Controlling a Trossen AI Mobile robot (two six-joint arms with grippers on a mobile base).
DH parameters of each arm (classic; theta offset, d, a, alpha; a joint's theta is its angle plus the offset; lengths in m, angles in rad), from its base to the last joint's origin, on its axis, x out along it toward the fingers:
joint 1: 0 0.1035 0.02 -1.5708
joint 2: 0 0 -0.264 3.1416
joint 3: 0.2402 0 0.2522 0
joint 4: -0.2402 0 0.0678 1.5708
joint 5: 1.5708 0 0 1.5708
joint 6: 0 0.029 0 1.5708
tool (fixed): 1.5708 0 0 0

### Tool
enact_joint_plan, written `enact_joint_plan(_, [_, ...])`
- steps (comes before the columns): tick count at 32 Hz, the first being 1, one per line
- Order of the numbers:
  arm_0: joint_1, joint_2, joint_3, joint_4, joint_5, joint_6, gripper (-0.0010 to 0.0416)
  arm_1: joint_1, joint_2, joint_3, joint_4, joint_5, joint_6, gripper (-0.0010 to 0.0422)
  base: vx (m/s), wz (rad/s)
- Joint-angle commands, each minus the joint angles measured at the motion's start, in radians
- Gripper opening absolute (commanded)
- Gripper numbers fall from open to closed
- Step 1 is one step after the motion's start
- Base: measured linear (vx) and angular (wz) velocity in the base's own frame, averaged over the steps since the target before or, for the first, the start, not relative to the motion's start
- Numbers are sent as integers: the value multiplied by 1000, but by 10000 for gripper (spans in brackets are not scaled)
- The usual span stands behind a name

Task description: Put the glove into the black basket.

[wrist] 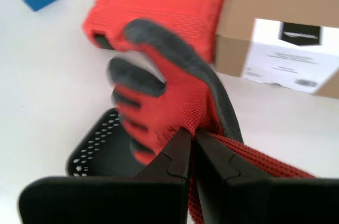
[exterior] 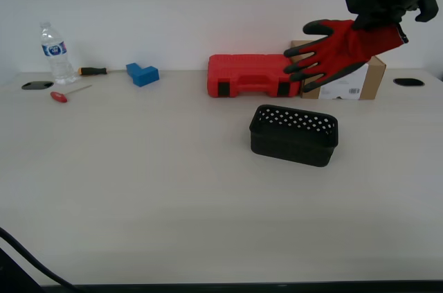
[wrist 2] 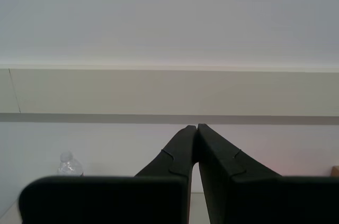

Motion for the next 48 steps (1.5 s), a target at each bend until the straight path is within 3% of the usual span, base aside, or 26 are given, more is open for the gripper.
enact_joint_plan(1, [82, -3, -35, 2, 4, 18, -1, 0, 0, 1, 6, 0, 0, 0, 0, 0])
enact_joint_plan(6, [190, 37, -71, 10, 42, 32, -1, 0, 0, 2, 6, 0, 0, 0, 0, 0])
enact_joint_plan(14, [209, 237, -56, 41, 37, 82, -1, 0, 0, 1, 6, 0, 0, 0, 0, 0])
enact_joint_plan(16, [211, 276, -40, 39, 32, 84, -1, 0, 0, 1, 7, 0, 0, 0, 0, 0])
enact_joint_plan(19, [214, 407, 37, -3, -25, 91, 0, 0, 0, 2, 7, 0, 0, 0, 0, 0])
enact_joint_plan(24, [216, 478, 108, -60, -26, 90, 16, 0, 0, 1, 7, 0, 0, 0, 0, 0])
enact_joint_plan(30, [216, 479, 120, -60, 15, 53, 130, 0, 0, 1, 7, 0, 0, 0, 0, 0])
enact_joint_plan(32, [216, 468, 119, -58, -3, 2, 164, 0, 0, 1, 7, 0, 0, 0, 0, 0])
enact_joint_plan(42, [192, 308, 119, -12, -13, -8, 169, 0, 0, 2, 7, 0, 0, 0, 0, 0])
enact_joint_plan(48, [123, 214, 105, 12, -17, -22, 169, 0, 0, 2, 7, 0, 0, 0, 0, 0])
